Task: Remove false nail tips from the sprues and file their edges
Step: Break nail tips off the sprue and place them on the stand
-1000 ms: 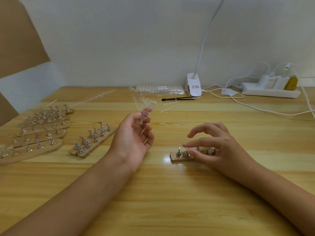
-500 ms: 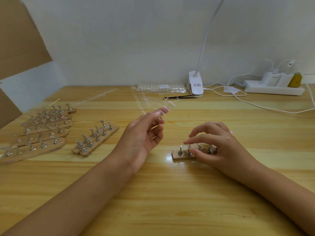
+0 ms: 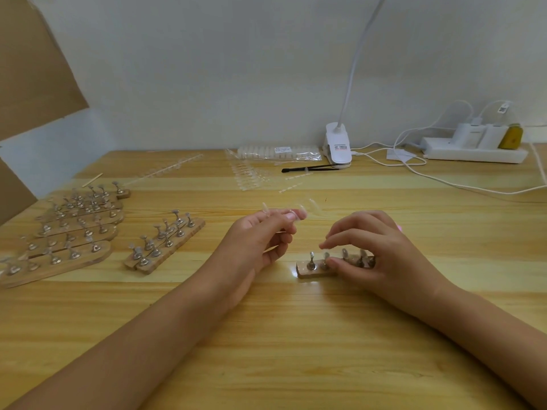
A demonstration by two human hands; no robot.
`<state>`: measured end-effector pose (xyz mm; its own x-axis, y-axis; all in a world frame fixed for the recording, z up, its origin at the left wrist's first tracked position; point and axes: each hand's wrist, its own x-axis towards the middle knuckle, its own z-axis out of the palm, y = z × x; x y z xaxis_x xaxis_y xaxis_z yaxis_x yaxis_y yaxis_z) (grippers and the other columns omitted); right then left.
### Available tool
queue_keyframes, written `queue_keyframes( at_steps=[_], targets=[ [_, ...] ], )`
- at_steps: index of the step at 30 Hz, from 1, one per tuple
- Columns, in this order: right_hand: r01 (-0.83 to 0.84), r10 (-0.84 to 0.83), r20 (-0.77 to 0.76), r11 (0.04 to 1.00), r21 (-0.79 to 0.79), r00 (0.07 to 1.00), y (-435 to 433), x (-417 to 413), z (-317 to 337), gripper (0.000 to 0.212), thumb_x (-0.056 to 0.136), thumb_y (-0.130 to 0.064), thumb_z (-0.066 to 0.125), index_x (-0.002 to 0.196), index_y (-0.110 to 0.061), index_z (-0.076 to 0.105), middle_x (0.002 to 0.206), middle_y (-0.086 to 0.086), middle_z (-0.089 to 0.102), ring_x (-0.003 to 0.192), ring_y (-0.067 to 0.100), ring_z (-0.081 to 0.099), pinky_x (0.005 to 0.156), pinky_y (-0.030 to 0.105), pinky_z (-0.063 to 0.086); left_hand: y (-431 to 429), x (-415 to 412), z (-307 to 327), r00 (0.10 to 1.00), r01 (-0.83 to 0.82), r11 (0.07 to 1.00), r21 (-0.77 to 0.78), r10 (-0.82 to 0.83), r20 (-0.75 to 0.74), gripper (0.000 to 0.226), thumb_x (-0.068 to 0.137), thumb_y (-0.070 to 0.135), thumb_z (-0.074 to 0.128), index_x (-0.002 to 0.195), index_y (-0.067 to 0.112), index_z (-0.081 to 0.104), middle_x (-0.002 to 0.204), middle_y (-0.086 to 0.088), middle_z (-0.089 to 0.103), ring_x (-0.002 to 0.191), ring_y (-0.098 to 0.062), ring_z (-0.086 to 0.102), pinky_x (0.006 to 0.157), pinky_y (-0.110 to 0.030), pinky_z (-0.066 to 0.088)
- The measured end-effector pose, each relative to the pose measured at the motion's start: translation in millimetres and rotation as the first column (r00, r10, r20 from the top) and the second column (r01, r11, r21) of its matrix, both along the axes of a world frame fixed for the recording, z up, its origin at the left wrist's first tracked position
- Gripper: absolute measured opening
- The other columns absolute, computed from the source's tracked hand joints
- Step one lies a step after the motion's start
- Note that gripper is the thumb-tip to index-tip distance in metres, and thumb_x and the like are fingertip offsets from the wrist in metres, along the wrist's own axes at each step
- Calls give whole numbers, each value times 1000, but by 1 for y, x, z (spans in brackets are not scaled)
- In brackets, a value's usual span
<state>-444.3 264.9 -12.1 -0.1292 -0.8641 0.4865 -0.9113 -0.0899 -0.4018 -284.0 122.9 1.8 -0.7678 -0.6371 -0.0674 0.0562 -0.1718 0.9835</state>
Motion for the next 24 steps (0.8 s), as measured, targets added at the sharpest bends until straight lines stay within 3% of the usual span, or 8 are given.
queue_keyframes(
  at_steps=[2,4,6,8,10,13,16,24],
  targets=[
    [-3,4,49,1000,-13,999,-1,2,2,17,83,-27,71,96,-18,77,100,-7,66,106,16,54,92,17,36,0,-1,-1,1000,2,1000,7,-2,2,18,94,23,63,91,24,81,76,11,63,68,0,58,67,-15,51],
    [12,-2,217,999,-44,976,0,3,6,24,82,-35,63,96,-21,77,100,-9,66,106,10,56,91,17,38,0,-1,-1,1000,3,1000,9,-3,4,18,94,23,63,91,24,81,77,12,63,69,1,58,67,-15,51],
    [57,-25,368,996,-75,930,0,2,9,20,83,-33,63,94,-24,77,101,-13,66,106,4,56,84,6,35,-1,-1,-2,1000,7,1000,11,-7,5,18,94,23,62,92,25,81,77,12,63,69,1,58,67,-15,51],
    [85,-45,405,993,-81,913,0,0,8,14,85,-27,65,93,-25,77,101,-13,66,106,3,55,79,0,34,-2,-1,-2,1000,11,1000,13,-11,2,19,94,24,62,92,26,80,77,12,63,69,0,58,68,-16,51],
    [84,-49,333,993,-89,942,0,0,7,16,86,-31,63,94,-26,76,101,-14,65,106,4,54,81,3,35,-2,-1,-3,1000,12,1000,15,-12,-4,18,94,24,62,92,26,80,77,12,63,69,0,58,68,-16,51],
    [43,-31,86,989,-139,996,-5,3,3,15,91,-31,67,96,-21,77,99,-7,65,103,15,56,90,24,41,-3,0,-4,1000,11,1000,17,-10,-14,16,92,24,64,94,24,80,77,12,63,69,-1,58,68,-16,51],
    [-15,-10,-136,983,-183,991,-11,7,0,24,88,-32,62,96,-16,78,98,-3,67,99,21,57,88,35,45,-3,0,-4,1000,21,1000,4,-21,-15,17,93,25,63,97,23,80,79,12,62,71,0,58,70,-16,51],
    [-37,-21,-279,979,-202,960,-16,9,-4,19,87,-30,66,97,-18,78,98,-3,68,100,25,60,84,46,50,-3,-1,-5,1000,12,1000,3,-12,-10,17,93,26,64,98,24,80,78,12,62,71,0,58,71,-17,51]
  ],
)
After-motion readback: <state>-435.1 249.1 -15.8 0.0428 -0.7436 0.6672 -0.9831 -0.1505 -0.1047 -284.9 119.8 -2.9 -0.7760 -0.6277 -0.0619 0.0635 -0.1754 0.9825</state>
